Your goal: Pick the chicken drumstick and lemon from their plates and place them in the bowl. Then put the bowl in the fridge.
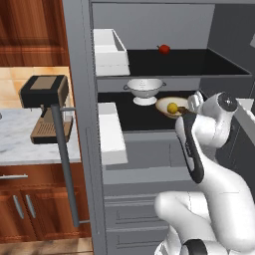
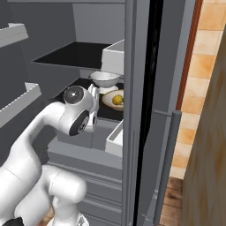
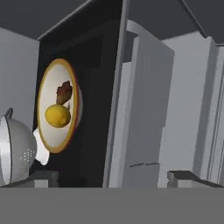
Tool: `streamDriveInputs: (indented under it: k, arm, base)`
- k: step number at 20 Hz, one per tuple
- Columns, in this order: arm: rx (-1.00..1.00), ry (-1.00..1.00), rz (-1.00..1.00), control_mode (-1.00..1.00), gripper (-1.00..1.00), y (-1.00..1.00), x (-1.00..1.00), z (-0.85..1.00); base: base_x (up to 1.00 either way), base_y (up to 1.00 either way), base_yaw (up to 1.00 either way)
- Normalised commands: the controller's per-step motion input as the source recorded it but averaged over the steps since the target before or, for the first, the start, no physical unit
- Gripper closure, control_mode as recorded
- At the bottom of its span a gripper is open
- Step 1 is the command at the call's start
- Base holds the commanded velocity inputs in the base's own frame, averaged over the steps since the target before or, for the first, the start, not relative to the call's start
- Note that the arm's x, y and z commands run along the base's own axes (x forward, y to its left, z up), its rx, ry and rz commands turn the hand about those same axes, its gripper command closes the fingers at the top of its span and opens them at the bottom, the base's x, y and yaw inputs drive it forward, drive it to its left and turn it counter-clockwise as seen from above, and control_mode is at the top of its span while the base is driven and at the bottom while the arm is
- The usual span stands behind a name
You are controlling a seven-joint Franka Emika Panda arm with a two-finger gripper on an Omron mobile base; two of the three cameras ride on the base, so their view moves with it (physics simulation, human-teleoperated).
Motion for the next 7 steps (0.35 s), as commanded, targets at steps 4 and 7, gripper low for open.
streamDriveInputs:
  k: [4, 7]
  arm:
    - [-0.16, 0.1, 0.35, -1.0, -1.0, 0.09, -0.81, 0.0]
    - [-0.25, 0.13, 0.41, -1.0, -1.0, 0.17, -0.75, 0.0]
  base:
    - [0.0, 0.0, 0.0]
    - [0.0, 0.0, 0.0]
